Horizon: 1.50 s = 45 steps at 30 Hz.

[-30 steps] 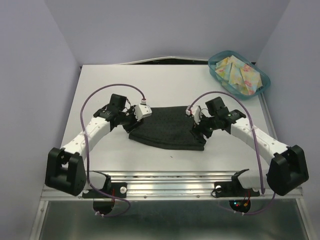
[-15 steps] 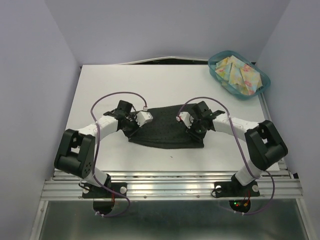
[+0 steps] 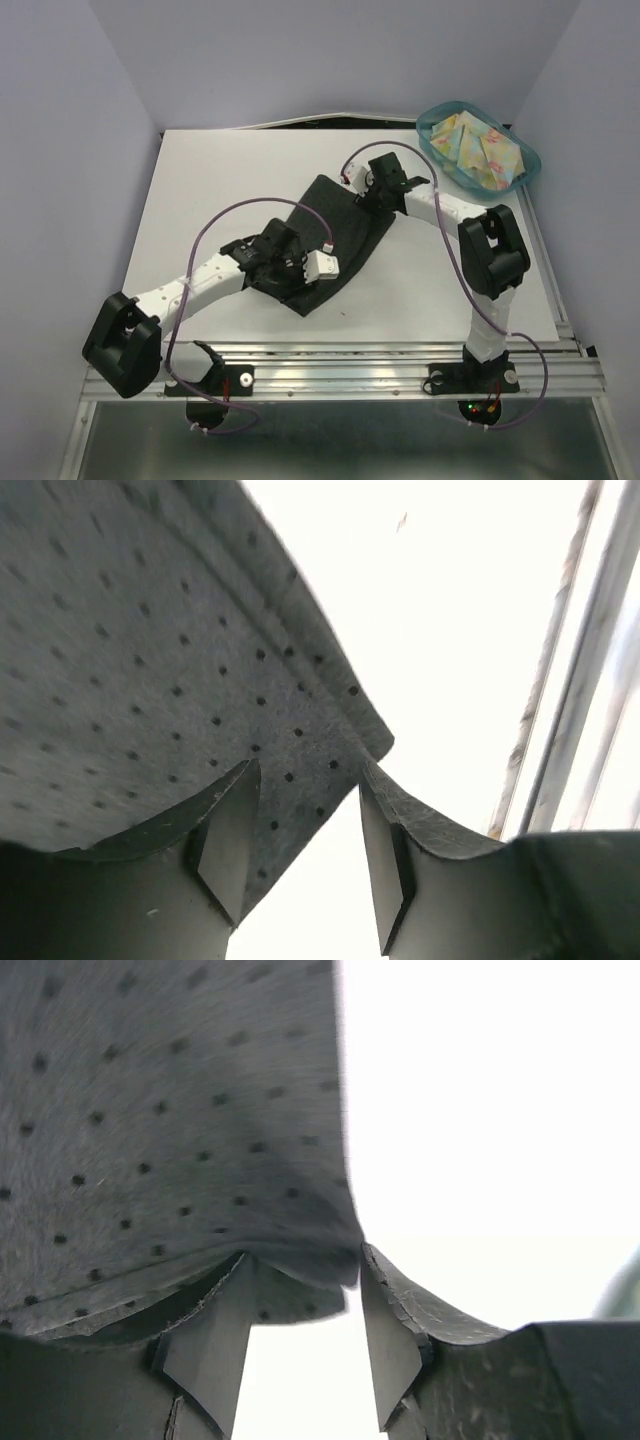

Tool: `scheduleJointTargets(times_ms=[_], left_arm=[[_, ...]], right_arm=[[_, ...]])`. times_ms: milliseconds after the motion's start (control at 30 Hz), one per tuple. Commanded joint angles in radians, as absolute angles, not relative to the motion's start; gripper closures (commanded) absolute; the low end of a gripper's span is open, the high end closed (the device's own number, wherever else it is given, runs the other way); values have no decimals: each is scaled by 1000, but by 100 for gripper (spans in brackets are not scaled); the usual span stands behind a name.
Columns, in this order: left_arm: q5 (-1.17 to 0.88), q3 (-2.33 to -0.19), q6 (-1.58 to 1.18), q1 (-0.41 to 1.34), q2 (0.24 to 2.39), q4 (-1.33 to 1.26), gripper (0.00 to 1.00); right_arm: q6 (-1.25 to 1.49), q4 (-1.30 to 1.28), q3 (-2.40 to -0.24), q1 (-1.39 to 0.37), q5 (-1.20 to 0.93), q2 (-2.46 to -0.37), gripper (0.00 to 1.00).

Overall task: Fold and stack the skirts
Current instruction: Fold the skirt

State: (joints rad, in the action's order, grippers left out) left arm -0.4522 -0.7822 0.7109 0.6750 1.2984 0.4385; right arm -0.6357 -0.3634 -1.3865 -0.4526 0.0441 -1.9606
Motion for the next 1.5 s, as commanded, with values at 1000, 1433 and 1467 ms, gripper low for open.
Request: scheduleJointTargets(times_ms=[1000, 1433, 1467], left_arm=[[-124, -175, 1394, 666, 844, -116, 49], [-184, -242, 1339, 684, 784, -46, 100], [-189, -262, 1312, 684, 798, -35, 100]], right_arm=[[-163, -575, -1447, -454, -382, -2079, 49], [-218, -586, -1439, -454, -394, -2056, 51], [-228, -595, -1446, -454, -396, -2052, 51]])
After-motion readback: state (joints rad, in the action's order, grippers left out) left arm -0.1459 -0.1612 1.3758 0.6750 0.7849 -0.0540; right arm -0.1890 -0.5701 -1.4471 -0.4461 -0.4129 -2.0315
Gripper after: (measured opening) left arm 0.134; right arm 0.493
